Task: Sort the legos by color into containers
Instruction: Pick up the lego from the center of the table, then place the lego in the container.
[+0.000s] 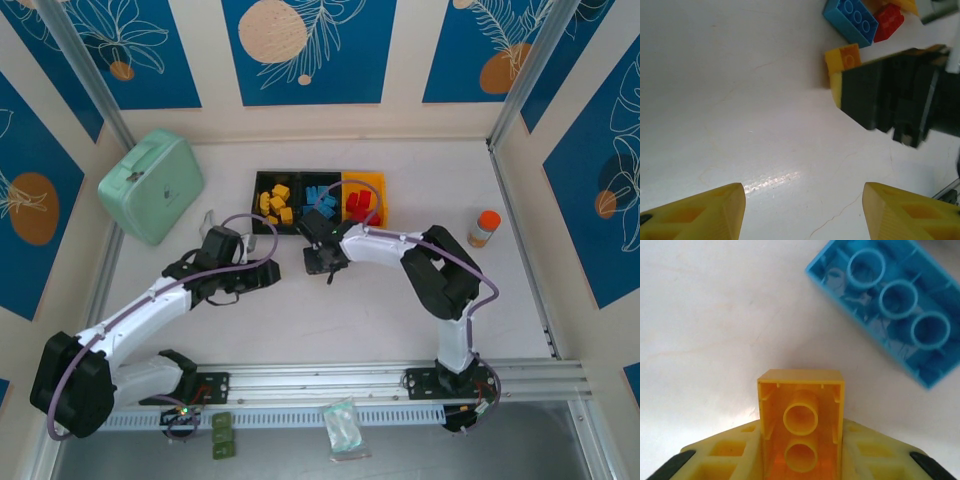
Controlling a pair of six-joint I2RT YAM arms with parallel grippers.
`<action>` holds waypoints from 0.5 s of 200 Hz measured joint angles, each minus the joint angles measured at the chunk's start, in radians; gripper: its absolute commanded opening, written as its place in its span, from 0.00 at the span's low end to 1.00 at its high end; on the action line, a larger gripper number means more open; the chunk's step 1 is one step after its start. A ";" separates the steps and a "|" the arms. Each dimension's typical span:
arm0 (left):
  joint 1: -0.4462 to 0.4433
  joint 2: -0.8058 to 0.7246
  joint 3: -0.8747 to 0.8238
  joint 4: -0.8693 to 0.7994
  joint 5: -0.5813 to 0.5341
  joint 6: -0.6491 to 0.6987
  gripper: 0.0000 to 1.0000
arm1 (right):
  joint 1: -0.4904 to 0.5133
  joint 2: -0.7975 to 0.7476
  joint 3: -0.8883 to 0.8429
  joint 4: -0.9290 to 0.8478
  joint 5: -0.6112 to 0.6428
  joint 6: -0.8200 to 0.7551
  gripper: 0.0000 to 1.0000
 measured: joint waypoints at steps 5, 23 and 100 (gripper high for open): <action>0.000 0.000 0.000 0.000 -0.003 0.000 0.63 | 0.005 -0.015 -0.004 -0.006 0.000 0.000 0.33; 0.000 -0.003 -0.001 0.000 -0.011 0.000 0.63 | 0.021 -0.075 -0.008 -0.028 -0.001 0.002 0.33; 0.047 -0.057 0.014 -0.079 -0.031 -0.023 0.63 | -0.006 -0.125 0.182 -0.124 -0.057 -0.021 0.33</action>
